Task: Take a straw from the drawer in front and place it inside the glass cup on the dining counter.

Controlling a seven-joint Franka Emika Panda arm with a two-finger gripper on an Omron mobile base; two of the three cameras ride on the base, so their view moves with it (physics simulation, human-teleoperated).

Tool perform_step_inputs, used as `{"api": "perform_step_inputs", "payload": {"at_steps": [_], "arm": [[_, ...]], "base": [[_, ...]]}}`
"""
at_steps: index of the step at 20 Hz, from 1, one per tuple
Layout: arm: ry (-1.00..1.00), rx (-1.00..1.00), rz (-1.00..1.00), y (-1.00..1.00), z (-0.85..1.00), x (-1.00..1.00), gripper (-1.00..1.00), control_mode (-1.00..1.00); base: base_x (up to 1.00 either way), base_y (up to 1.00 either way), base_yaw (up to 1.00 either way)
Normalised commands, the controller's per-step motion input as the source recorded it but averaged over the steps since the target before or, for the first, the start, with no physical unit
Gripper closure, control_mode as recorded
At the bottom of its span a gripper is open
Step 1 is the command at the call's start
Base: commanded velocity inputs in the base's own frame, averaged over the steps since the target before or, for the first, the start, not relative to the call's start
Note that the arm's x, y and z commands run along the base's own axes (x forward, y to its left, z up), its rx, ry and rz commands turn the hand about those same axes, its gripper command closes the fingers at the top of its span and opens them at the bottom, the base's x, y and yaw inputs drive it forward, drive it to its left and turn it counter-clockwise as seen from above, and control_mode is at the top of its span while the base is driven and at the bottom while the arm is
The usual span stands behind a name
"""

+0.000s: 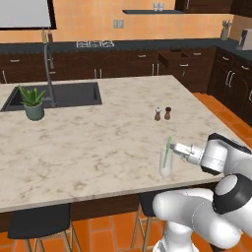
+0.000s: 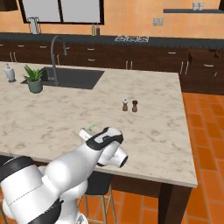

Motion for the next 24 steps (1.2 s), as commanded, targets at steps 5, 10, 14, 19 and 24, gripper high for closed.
{"api": "perform_step_inputs", "payload": {"at_steps": [5,10,14,19,24], "arm": [[-0.11,-0.02,0.0,0.0,0.0,-0.19,-1.0,-1.0],[-0.05,-0.09,0.0,0.0,0.0,-0.29,-1.0,-1.0],[-0.06,-0.18,0.0,0.06,0.0,-0.04,-1.0,-1.0],[-0.06,-0.23,0.0,0.16,0.0,0.0,-1.0,-1.0],[-0.07,-0.23,0.0,0.1,0.0,-0.09,-1.0,-1.0]], "base": [[0.0,0.0,0.0],[0.0,0.0,0.0],[0.0,0.0,0.0],[0.0,0.0,0.0],[0.0,0.0,0.0]]}}
